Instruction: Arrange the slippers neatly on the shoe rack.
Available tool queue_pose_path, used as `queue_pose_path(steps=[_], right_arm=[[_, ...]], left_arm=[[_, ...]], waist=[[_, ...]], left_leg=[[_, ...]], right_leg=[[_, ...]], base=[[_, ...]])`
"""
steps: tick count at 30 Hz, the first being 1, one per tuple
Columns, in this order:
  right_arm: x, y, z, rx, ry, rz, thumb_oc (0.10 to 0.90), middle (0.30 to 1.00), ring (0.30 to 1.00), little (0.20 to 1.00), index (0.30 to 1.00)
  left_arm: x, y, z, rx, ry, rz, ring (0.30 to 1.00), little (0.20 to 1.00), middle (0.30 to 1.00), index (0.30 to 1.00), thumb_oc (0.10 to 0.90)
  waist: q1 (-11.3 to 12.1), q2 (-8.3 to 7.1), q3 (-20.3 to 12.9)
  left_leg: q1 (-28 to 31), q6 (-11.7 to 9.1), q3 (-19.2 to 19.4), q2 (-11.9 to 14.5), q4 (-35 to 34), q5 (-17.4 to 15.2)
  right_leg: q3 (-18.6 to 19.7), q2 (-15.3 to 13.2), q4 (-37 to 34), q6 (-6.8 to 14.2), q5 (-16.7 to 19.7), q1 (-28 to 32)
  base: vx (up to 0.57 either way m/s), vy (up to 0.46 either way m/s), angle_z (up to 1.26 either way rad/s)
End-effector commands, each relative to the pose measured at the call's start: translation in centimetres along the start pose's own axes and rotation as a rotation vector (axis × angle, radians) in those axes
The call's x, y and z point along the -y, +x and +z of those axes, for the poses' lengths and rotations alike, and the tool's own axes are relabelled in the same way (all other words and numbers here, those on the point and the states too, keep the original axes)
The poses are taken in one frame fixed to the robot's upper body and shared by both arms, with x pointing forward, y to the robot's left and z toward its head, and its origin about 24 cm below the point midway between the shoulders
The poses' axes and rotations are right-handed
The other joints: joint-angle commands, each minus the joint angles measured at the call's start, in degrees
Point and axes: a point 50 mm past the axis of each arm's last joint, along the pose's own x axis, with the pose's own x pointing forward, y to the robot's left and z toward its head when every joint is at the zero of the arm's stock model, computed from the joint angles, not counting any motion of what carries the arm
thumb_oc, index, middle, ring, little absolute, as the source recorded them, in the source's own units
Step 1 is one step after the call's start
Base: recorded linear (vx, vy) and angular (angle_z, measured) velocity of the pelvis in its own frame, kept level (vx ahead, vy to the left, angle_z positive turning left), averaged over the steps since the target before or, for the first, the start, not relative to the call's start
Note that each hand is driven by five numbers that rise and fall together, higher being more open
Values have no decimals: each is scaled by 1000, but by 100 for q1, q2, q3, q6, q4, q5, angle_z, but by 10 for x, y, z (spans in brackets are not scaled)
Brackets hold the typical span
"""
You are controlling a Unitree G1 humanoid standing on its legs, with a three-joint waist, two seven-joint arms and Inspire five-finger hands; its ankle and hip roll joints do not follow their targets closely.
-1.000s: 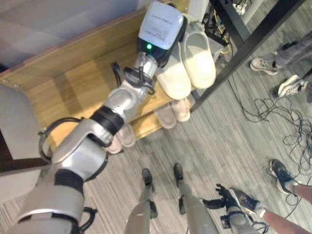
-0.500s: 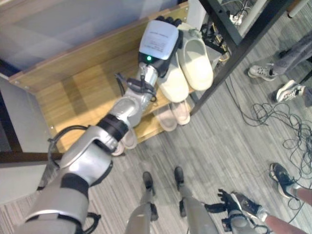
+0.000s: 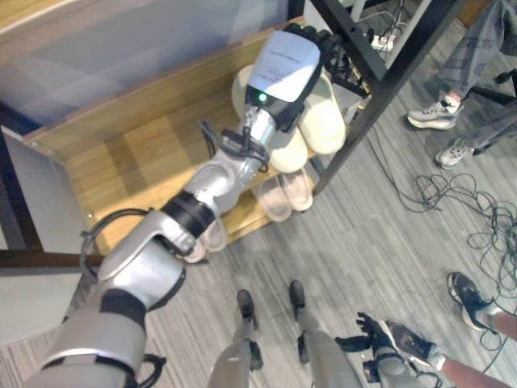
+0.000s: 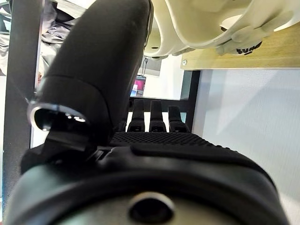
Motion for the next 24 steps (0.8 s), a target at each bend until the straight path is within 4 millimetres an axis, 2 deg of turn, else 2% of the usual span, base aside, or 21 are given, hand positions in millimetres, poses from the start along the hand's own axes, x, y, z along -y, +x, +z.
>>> queue_pose_path(steps=[1,7,10,14,15,16,17,19,20,22,24], right_arm=[[27,-11,-39,-120,-42,-63,800,900,900,900,900],[23,-15,-49,-166,-27,-55,800,900,900,900,900],[18,-19,-58,-203,-53,-40,800,900,900,900,900],[8,-21,-62,-216,-76,-4,800,900,900,900,900],[3,-23,-63,-225,-47,1,800,900,900,900,900],[3,-23,-64,-226,-48,1,800,900,900,900,900],[0,-24,-66,-236,-28,3,800,900,900,900,900],[-8,-29,-72,-263,-4,12,800,900,900,900,900],[-13,-34,-81,-299,-4,26,800,900,900,900,900],[-18,-40,-90,-336,-6,38,800,900,900,900,900],[-23,-45,-95,-354,-2,47,800,900,900,900,900]], left_arm=[[-42,33,16,53,-42,179,900,900,900,900,800],[-42,25,21,90,-72,181,900,900,900,900,800],[-29,6,19,81,-145,154,900,900,900,900,800],[-16,-21,7,64,-96,157,900,900,900,900,800],[-3,-44,2,47,-126,107,900,900,900,900,800],[-3,-45,1,46,-126,106,900,900,900,900,800],[-1,-56,-2,36,-153,99,900,900,900,900,800],[8,-90,-4,14,-265,60,900,900,900,900,800],[17,-124,-3,-36,-424,-4,900,900,900,900,800],[26,-160,0,-124,-626,-68,900,900,900,900,800],[33,-196,-1,-233,-737,-125,900,900,900,900,800]], waist=[[154,168,-509],[202,172,-663],[277,150,-806],[370,107,-949],[414,76,-1034],[408,77,-1032],[462,60,-1069],[561,30,-1150],[622,26,-1254],[704,11,-1354],[792,4,-1439]], left_leg=[[192,-392,-478,66,-38,-698],[368,-396,-488,77,-38,-722],[653,-411,-509,68,-38,-772],[931,-431,-549,66,-38,-805],[1085,-438,-559,77,-38,-828],[1092,-438,-561,77,-38,-829],[1148,-440,-574,84,-38,-832],[1304,-441,-600,92,-38,-856],[1468,-441,-598,98,-38,-883],[1636,-441,-601,92,-38,-903],[1767,-429,-606,92,-38,-932]], right_leg=[[-398,-540,273,654,-514,-13],[-446,-529,292,660,-568,197],[-542,-504,284,665,-643,531],[-666,-475,290,658,-706,824],[-721,-462,291,652,-739,993],[-723,-462,288,652,-739,1002],[-750,-457,295,647,-751,1063],[-821,-431,306,627,-805,1236],[-869,-423,300,605,-832,1417],[-907,-398,252,597,-839,1608],[-926,-378,182,581,-844,1767]], base=[[0,0,0],[8,-1,0],[52,-19,3],[16,-17,4],[2,-19,13],[-15,-23,14],[-10,-23,7],[3,-24,7],[37,-7,12],[8,-15,20],[-7,-22,20]])
